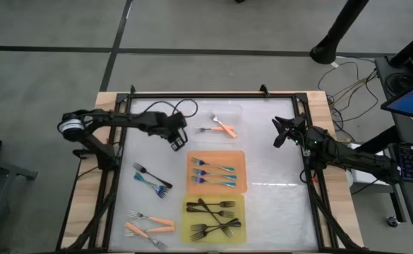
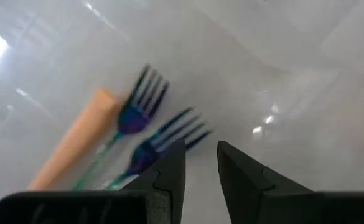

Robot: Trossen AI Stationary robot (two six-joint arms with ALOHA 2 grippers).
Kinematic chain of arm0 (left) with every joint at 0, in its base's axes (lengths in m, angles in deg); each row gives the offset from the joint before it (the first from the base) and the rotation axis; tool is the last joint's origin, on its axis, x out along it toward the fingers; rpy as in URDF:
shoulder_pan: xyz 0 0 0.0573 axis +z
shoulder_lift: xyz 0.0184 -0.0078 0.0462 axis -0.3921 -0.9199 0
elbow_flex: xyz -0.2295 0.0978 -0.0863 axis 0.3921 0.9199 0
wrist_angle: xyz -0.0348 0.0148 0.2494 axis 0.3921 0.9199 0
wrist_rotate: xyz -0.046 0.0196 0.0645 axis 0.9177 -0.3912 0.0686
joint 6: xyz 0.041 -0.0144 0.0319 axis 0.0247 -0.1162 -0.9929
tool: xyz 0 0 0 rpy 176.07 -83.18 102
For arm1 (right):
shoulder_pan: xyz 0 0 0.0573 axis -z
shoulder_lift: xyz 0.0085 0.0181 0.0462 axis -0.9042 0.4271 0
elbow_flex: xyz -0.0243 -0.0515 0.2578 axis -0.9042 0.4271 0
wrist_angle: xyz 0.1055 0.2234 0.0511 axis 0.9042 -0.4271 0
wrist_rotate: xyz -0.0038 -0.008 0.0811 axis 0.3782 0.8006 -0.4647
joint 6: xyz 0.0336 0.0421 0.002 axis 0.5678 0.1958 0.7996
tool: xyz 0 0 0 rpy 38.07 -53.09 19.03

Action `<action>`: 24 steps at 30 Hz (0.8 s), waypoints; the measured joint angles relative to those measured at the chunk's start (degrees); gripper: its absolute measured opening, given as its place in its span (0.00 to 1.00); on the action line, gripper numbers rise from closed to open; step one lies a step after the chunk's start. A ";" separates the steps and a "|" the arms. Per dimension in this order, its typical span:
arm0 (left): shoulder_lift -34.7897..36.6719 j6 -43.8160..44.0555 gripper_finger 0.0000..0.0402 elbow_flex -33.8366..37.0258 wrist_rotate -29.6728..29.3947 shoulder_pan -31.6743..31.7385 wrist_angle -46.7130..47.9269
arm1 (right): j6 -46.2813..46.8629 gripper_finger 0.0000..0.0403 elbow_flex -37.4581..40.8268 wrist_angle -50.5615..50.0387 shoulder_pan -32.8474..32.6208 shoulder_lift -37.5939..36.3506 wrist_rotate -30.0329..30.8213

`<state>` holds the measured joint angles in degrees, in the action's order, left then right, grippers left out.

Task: Sort silverware by color (type)
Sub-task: Put the orange fork into the white bin

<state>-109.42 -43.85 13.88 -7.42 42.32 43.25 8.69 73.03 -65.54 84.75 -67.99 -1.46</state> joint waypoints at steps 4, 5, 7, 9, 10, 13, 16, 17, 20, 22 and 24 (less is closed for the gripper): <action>-2.56 -3.61 0.19 -8.53 -0.20 0.78 12.00 | 0.00 0.21 0.00 0.00 0.00 0.00 0.00; -2.81 -4.46 0.19 -10.30 -0.20 0.80 14.02 | 0.00 0.21 0.00 0.00 0.00 0.00 0.00; -2.89 -5.96 0.19 -12.87 -0.20 0.88 17.16 | 0.00 0.21 0.00 0.00 0.00 0.00 0.00; -2.46 -7.27 0.19 -13.97 -0.17 1.41 18.44 | 0.00 0.21 0.00 0.00 0.00 0.02 0.02; -2.11 -7.66 0.19 -14.01 -0.15 1.94 18.43 | 0.00 0.21 0.00 0.00 0.00 0.01 0.01; -1.40 -8.26 0.19 -13.72 -0.16 4.53 17.89 | 0.00 0.21 0.00 0.02 0.00 0.00 0.02; -1.62 -8.32 0.18 -13.31 -0.11 8.21 18.11 | 0.00 0.21 0.00 0.02 0.00 0.00 0.02; -1.70 -8.40 0.18 -13.31 -0.06 9.60 18.12 | 0.00 0.21 0.00 0.02 0.00 0.00 0.00; -1.70 -10.71 0.15 -13.31 0.38 13.44 17.90 | 0.00 0.21 0.00 0.02 0.00 0.00 0.01; -1.70 -13.31 0.14 -13.28 1.82 15.37 17.92 | 0.00 0.21 0.00 0.04 0.00 0.00 0.02; -1.70 -15.76 0.12 -13.20 4.29 16.91 18.09 | 0.00 0.21 0.00 0.04 0.00 0.00 0.02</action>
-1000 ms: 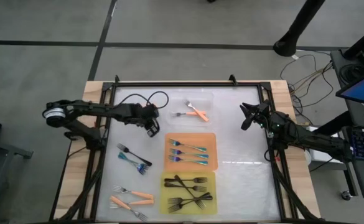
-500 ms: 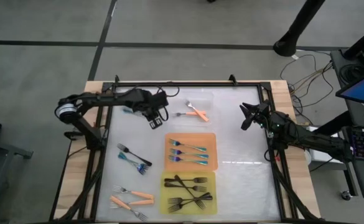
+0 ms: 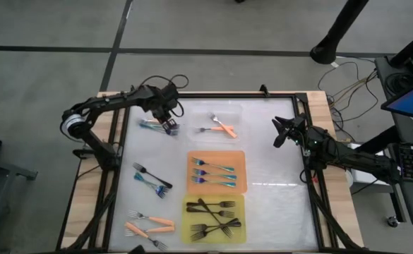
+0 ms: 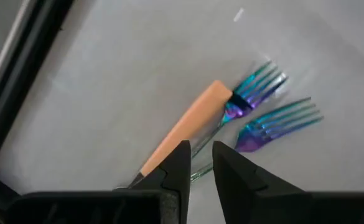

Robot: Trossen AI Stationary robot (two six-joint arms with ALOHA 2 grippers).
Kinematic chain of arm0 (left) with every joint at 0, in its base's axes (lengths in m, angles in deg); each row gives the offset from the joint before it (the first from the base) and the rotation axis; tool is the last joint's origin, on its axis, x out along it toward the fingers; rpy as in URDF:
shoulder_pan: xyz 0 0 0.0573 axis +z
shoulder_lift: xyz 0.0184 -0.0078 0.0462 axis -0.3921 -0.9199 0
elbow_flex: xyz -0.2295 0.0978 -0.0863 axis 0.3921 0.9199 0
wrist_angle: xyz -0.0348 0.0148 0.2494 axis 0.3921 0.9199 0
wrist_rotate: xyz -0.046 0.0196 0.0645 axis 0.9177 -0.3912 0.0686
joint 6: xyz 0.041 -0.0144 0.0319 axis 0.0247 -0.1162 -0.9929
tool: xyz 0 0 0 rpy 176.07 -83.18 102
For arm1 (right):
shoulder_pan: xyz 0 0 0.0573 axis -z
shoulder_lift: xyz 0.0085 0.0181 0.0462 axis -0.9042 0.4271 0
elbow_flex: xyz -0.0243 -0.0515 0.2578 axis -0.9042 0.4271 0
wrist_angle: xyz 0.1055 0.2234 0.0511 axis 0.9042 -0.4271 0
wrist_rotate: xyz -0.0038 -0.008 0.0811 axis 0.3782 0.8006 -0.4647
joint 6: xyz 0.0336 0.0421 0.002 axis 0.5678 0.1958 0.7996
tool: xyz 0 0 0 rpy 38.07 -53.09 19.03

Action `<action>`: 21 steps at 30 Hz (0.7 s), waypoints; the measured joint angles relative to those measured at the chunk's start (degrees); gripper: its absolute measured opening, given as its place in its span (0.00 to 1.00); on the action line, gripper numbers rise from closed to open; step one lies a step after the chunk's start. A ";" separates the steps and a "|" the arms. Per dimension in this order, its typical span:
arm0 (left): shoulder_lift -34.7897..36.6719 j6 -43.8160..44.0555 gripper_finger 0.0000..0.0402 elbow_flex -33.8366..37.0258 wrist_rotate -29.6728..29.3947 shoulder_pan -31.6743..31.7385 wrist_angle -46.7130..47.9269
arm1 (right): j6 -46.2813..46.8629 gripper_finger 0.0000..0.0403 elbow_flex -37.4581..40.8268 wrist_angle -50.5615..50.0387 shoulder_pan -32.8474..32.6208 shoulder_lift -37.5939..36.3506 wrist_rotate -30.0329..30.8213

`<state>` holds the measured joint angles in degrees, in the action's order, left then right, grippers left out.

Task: Sort silverware by color (type)
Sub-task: Put the orange fork into the white bin

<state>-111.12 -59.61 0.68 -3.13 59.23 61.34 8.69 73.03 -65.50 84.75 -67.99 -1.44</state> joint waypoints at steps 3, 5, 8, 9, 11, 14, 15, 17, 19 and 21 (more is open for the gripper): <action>0.00 -1.64 0.12 0.04 0.27 1.33 0.04 | 0.00 0.21 0.00 0.02 0.00 0.00 0.00; 0.00 -2.07 0.13 0.04 0.14 1.96 -0.04 | 0.00 0.21 0.00 0.02 0.00 0.00 0.00; 0.00 -3.10 0.17 0.04 -1.51 2.23 -0.25 | 0.00 0.21 0.00 0.02 0.00 0.00 0.00; 0.00 -3.49 0.19 0.04 -2.15 2.23 -0.25 | 0.00 0.21 0.00 0.02 0.00 0.00 0.00; 0.00 -4.61 0.23 0.06 -2.56 2.23 -0.27 | 0.00 0.21 0.00 0.02 0.00 0.00 0.00; -0.51 -7.14 0.30 0.06 -2.60 2.23 -0.31 | 0.00 0.21 0.00 0.02 0.00 0.00 0.00; -0.85 -8.39 0.32 0.09 -2.59 2.23 -0.32 | 0.00 0.21 0.00 0.02 0.00 0.00 0.00; -1.80 -10.85 0.36 0.11 -2.60 2.23 -0.47 | 0.00 0.21 0.00 0.02 0.00 0.00 0.00; -3.12 -13.97 0.38 0.11 -2.70 2.23 -0.70 | 0.00 0.21 0.00 0.02 0.00 0.00 0.00; -4.60 -16.82 0.40 0.13 -2.73 2.23 -0.56 | 0.00 0.21 0.00 0.03 0.00 0.00 0.00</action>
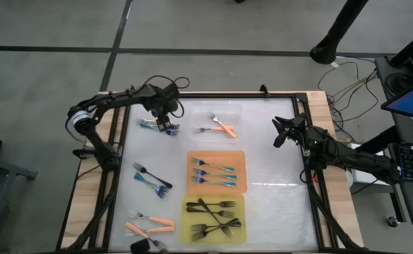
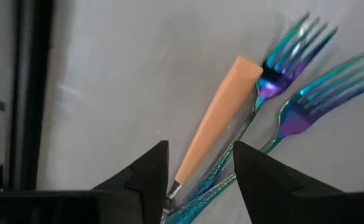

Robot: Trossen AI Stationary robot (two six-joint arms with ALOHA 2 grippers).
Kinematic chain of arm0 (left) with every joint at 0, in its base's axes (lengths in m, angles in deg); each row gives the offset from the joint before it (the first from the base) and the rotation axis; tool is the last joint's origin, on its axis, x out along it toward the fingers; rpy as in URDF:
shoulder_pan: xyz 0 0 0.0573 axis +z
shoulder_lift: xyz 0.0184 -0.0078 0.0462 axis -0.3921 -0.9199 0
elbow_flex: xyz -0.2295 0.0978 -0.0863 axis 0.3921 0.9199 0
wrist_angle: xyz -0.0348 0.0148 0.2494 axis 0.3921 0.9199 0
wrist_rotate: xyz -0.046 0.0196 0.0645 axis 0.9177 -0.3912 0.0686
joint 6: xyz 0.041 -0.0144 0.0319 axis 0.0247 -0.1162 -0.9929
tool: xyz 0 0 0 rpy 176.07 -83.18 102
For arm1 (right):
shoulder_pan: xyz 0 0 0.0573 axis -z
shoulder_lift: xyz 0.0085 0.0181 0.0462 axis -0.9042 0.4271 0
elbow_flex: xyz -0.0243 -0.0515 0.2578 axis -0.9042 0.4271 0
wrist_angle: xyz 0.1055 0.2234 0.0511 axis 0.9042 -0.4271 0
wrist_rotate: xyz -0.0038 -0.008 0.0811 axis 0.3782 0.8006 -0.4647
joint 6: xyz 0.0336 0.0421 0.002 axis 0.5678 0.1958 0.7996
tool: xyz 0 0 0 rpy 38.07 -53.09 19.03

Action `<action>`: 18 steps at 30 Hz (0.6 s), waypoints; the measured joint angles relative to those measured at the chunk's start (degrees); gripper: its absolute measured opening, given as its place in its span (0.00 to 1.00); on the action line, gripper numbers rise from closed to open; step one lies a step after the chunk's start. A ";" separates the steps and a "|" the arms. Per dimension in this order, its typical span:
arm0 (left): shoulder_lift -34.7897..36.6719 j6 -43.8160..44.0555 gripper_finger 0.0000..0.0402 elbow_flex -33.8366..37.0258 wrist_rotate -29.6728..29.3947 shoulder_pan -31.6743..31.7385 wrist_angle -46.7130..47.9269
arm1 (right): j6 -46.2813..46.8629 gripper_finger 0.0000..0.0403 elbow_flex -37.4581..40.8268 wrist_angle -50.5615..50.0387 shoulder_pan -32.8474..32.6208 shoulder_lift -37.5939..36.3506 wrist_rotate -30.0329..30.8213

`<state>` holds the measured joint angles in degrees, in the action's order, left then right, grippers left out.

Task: Sort silverware by color (type)
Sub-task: Put the orange fork into the white bin

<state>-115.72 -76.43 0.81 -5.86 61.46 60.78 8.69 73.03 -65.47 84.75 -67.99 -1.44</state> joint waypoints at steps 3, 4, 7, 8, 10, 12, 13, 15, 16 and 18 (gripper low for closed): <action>-2.42 -3.79 0.40 0.00 -0.02 0.00 -0.10 | 0.00 0.21 0.00 0.01 0.00 0.00 0.00; -3.28 -4.54 0.40 0.00 0.00 0.00 -0.30 | 0.00 0.21 0.00 0.01 0.00 0.00 0.00; -5.89 -5.60 0.40 0.00 0.00 0.21 -0.90 | 0.00 0.21 0.00 0.01 0.00 0.00 0.00; -6.93 -5.68 0.40 0.00 -0.01 0.31 -0.85 | 0.00 0.21 0.00 0.01 0.00 0.00 0.00; -8.73 -5.78 0.40 -0.09 -0.03 0.45 -0.77 | 0.00 0.21 0.00 0.04 0.00 0.00 0.00; -10.05 -6.34 0.40 -0.29 -0.05 0.72 -0.71 | 0.00 0.21 0.00 0.04 0.00 0.00 0.00; -10.79 -6.81 0.40 -0.37 -0.04 0.81 -0.74 | 0.00 0.21 0.00 0.04 0.00 0.00 0.00; -11.62 -7.64 0.40 -0.26 -0.53 1.08 -1.71 | 0.00 0.21 0.00 0.04 0.00 0.00 0.00; -12.15 -8.08 0.40 -0.37 -0.47 1.17 -1.84 | 0.00 0.21 0.00 0.04 0.00 0.00 0.00; -12.37 -9.00 0.40 -0.21 -0.22 1.29 -2.32 | 0.00 0.21 0.00 0.04 0.00 0.03 0.00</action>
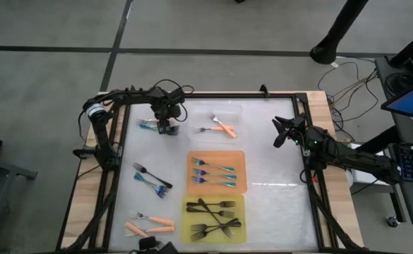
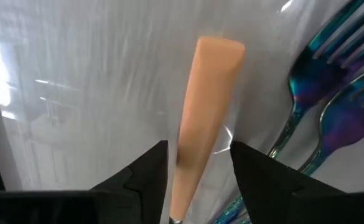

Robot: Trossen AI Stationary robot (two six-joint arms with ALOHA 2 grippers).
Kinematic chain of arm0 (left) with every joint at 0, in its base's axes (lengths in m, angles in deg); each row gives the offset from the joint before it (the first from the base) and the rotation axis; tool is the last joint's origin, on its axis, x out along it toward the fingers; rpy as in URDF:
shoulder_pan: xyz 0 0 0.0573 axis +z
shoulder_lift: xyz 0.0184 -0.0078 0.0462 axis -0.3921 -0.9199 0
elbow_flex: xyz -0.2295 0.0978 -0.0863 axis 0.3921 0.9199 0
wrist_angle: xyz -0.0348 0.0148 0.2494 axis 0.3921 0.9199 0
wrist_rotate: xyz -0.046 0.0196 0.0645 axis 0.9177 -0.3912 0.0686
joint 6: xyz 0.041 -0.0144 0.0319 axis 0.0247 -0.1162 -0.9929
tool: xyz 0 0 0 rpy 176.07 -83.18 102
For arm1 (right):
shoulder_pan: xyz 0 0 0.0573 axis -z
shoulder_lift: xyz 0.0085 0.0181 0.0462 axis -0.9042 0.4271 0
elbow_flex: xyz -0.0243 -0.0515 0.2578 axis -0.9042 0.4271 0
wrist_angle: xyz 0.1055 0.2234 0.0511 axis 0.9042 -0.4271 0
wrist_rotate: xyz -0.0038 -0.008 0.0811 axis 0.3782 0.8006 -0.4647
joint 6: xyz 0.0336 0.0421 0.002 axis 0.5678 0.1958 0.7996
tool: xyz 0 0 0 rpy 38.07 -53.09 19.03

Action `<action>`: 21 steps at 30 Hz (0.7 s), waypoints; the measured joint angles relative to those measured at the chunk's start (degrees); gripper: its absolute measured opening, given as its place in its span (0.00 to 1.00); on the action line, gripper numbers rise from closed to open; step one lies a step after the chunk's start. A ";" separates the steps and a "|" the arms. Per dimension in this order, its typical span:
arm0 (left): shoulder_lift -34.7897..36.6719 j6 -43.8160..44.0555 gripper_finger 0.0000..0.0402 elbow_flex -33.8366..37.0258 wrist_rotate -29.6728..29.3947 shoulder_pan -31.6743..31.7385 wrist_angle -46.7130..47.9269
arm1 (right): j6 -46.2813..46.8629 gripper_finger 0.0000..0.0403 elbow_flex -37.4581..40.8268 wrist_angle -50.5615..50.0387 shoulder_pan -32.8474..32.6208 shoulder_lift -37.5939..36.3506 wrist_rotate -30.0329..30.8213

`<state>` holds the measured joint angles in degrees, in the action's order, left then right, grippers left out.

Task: Sort silverware by color (type)
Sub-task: Put the orange fork into the white bin

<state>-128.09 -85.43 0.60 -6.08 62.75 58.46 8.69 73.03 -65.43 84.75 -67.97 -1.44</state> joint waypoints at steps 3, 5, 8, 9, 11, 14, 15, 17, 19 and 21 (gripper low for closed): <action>-0.27 -1.19 0.39 0.01 0.69 0.14 -0.42 | 0.00 0.21 0.00 0.02 0.00 0.02 0.00; -0.25 -1.74 0.36 0.07 1.73 0.26 -0.48 | 0.00 0.21 0.00 0.02 0.00 -0.03 0.00; -0.09 -1.76 0.26 0.15 2.65 0.26 -0.29 | 0.00 0.21 0.00 0.02 0.00 -0.03 0.00; 0.01 -1.64 0.22 0.17 2.89 0.26 -0.25 | 0.00 0.21 0.00 0.02 0.00 -0.02 0.00; 0.27 -1.30 0.14 0.19 3.10 0.41 -0.15 | 0.00 0.21 0.00 0.02 0.00 -0.03 0.00; 0.47 0.10 0.09 0.19 3.30 0.72 -0.12 | 0.00 0.21 0.00 0.03 0.00 -0.03 0.00; 0.51 0.81 0.09 0.19 3.34 0.86 -0.10 | 0.00 0.21 0.00 0.02 0.00 -0.03 0.00; 0.56 1.63 0.09 0.19 3.30 1.02 -0.10 | 0.00 0.21 0.00 0.03 0.00 -0.03 0.00; 0.82 1.80 0.09 0.21 1.68 0.98 -0.14 | 0.00 0.21 0.00 0.03 0.00 -0.03 0.00; 1.28 1.89 0.09 0.09 -0.67 0.87 0.02 | 0.00 0.21 0.00 0.04 0.00 -0.03 0.00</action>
<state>-126.81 -83.55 0.69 -6.75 63.62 58.48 8.69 73.03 -65.39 84.75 -67.99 -1.44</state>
